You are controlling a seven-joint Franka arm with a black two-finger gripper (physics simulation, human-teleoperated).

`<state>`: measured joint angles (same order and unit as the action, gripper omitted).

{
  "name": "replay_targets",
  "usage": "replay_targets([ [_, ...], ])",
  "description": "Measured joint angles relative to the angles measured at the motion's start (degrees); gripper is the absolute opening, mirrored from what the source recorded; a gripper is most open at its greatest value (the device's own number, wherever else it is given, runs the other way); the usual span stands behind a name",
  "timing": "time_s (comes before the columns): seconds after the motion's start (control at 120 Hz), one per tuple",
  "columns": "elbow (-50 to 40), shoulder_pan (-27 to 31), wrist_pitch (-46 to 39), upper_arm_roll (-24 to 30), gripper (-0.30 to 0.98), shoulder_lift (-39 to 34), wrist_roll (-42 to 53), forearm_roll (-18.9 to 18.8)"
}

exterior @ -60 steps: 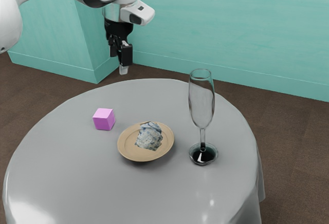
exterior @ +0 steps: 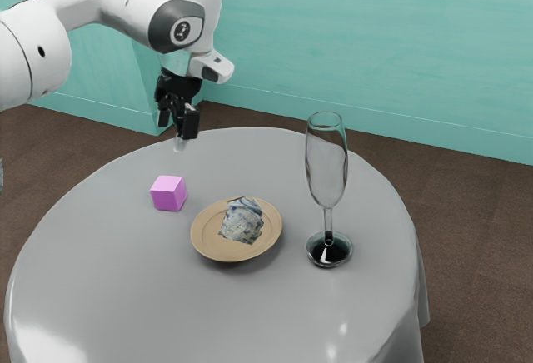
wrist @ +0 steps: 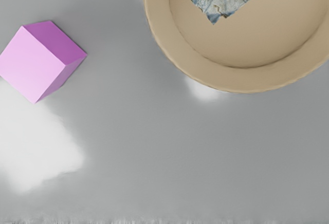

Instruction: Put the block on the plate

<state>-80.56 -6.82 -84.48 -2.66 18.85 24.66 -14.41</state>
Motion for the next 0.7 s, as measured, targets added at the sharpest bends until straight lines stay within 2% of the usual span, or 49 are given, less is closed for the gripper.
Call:
replay_targets([
  [0.142, 0.86, 1.17, -3.06, -0.33, 0.69, 4.96, -0.11, 0.08],
  [0.208, 1.42, 2.24, -5.05, -1.49, 0.69, 6.57, -0.16, 1.68],
  [0.4, 2.45, 5.35, -12.71, -5.57, 0.68, 12.05, -0.3, 11.0],
  [0.542, -2.67, 5.65, -19.27, -10.51, 0.69, 11.31, -0.6, 16.34],
  [0.7, -5.9, 5.73, -26.6, -12.33, 0.68, 11.72, -1.04, 26.17],
])
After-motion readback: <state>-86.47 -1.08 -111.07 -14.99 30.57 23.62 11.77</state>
